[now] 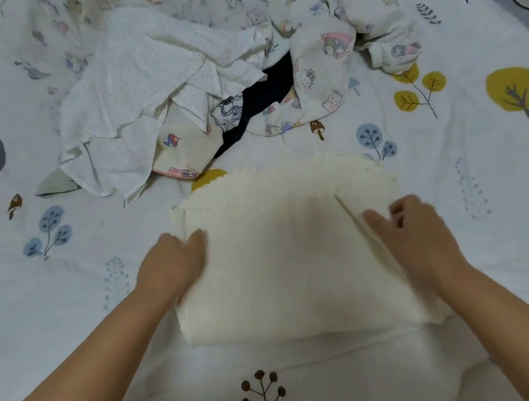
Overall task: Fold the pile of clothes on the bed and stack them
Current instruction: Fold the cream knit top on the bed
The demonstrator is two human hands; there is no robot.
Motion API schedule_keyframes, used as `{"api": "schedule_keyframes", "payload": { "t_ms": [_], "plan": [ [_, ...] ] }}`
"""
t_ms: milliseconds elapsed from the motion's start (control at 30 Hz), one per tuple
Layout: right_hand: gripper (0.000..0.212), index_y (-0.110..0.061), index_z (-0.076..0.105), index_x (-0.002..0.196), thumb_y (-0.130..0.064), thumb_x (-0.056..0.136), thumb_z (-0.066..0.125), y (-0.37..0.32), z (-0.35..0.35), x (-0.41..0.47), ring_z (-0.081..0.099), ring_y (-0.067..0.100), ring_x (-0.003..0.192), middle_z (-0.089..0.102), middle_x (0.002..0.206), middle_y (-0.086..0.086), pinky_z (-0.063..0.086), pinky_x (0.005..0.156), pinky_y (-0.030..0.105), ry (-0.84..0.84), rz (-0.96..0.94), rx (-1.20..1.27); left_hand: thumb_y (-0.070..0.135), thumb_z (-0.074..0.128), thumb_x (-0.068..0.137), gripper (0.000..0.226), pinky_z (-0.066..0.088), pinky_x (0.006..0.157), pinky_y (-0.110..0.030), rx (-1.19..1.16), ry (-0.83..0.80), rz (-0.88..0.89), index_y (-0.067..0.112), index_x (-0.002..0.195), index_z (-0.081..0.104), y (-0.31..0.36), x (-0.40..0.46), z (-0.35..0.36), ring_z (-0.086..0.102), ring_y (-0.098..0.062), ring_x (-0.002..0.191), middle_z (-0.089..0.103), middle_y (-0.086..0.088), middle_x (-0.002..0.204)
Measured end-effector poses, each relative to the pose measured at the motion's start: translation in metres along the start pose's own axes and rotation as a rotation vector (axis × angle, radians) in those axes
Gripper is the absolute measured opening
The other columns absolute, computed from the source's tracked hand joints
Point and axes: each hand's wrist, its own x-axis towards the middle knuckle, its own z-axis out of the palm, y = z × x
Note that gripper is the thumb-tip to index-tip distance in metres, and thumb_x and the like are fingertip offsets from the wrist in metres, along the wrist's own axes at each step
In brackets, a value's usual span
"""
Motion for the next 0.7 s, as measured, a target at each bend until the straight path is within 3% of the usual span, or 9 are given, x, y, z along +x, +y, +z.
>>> {"api": "schedule_keyframes", "payload": {
  "t_ms": [100, 167, 267, 367, 433, 533, 600, 700],
  "plan": [
    [0.031, -0.012, 0.051, 0.083, -0.041, 0.088, 0.056, 0.005, 0.011, -0.001, 0.051, 0.026, 0.078, 0.054, 0.079, 0.004, 0.036, 0.067, 0.033, -0.012, -0.046, -0.058, 0.028, 0.041, 0.097, 0.038, 0.028, 0.063, -0.032, -0.005, 0.075, 0.069, 0.009, 0.064, 0.035, 0.003, -0.005, 0.006, 0.041, -0.022, 0.067, 0.042, -0.004, 0.067],
    [0.03, -0.007, 0.048, 0.071, -0.028, 0.091, 0.055, 0.01, 0.007, 0.008, 0.045, 0.026, 0.07, 0.046, 0.064, 0.003, 0.025, 0.06, 0.034, 0.114, 0.001, 0.1, 0.023, 0.041, 0.097, 0.039, 0.023, 0.059, -0.032, -0.09, 0.223, 0.108, 0.011, 0.062, 0.031, 0.004, -0.001, 0.008, 0.036, -0.02, 0.061, 0.038, -0.003, 0.062],
    [0.029, -0.007, 0.046, 0.068, -0.022, 0.092, 0.051, 0.022, -0.004, 0.021, 0.045, 0.024, 0.071, 0.044, 0.063, 0.003, 0.032, 0.062, 0.032, 0.267, 0.236, 0.448, 0.023, 0.041, 0.097, 0.034, 0.024, 0.061, -0.033, -0.191, 0.344, 0.097, 0.008, 0.067, 0.034, -0.003, 0.005, 0.01, 0.041, -0.027, 0.065, 0.04, -0.005, 0.063],
    [0.021, -0.006, 0.053, 0.094, -0.026, 0.091, 0.053, 0.026, -0.005, 0.024, 0.052, 0.027, 0.083, 0.054, 0.085, 0.007, 0.039, 0.074, 0.034, 0.131, 0.303, 0.339, 0.025, 0.044, 0.096, 0.026, 0.031, 0.068, -0.033, -0.123, 0.269, 0.05, 0.0, 0.093, 0.048, -0.005, 0.004, 0.013, 0.051, -0.034, 0.085, 0.057, -0.016, 0.088],
    [0.034, -0.007, 0.046, 0.12, -0.023, 0.09, 0.054, 0.016, -0.011, 0.023, 0.051, 0.028, 0.095, 0.053, 0.106, 0.009, 0.038, 0.08, 0.035, 0.178, 0.244, 0.242, 0.024, 0.049, 0.093, 0.037, 0.037, 0.077, -0.039, -0.109, 0.348, 0.102, -0.002, 0.119, 0.044, 0.005, -0.003, 0.008, 0.052, -0.038, 0.1, 0.054, -0.022, 0.113],
    [0.051, -0.009, 0.034, 0.139, -0.015, 0.091, 0.05, -0.008, -0.014, 0.015, 0.036, 0.029, 0.129, 0.038, 0.14, 0.014, 0.03, 0.103, 0.041, 0.401, -0.045, 0.057, 0.027, 0.047, 0.09, 0.049, 0.037, 0.095, -0.046, 0.02, 0.516, 0.471, -0.001, 0.129, 0.043, 0.025, -0.016, 0.011, 0.044, -0.04, 0.118, 0.046, -0.024, 0.13],
    [0.059, -0.008, 0.021, 0.147, -0.023, 0.095, 0.044, -0.022, 0.002, 0.01, 0.013, 0.026, 0.143, 0.018, 0.154, 0.014, 0.013, 0.114, 0.042, 0.326, -0.273, -0.16, 0.043, 0.032, 0.089, 0.063, 0.027, 0.107, -0.05, 0.177, 0.412, 0.665, 0.004, 0.138, 0.039, 0.036, -0.016, 0.024, 0.032, -0.039, 0.133, 0.035, -0.024, 0.144],
    [0.069, -0.016, -0.005, 0.15, -0.05, 0.096, 0.022, -0.007, 0.034, 0.019, -0.013, 0.022, 0.145, -0.012, 0.158, 0.006, -0.004, 0.115, 0.048, 0.054, -0.374, -0.496, 0.063, 0.002, 0.081, 0.08, -0.003, 0.114, -0.05, 0.402, 0.173, 0.715, 0.024, 0.15, 0.011, 0.032, -0.002, 0.046, -0.005, -0.032, 0.145, 0.001, -0.01, 0.158]
  ]
}}
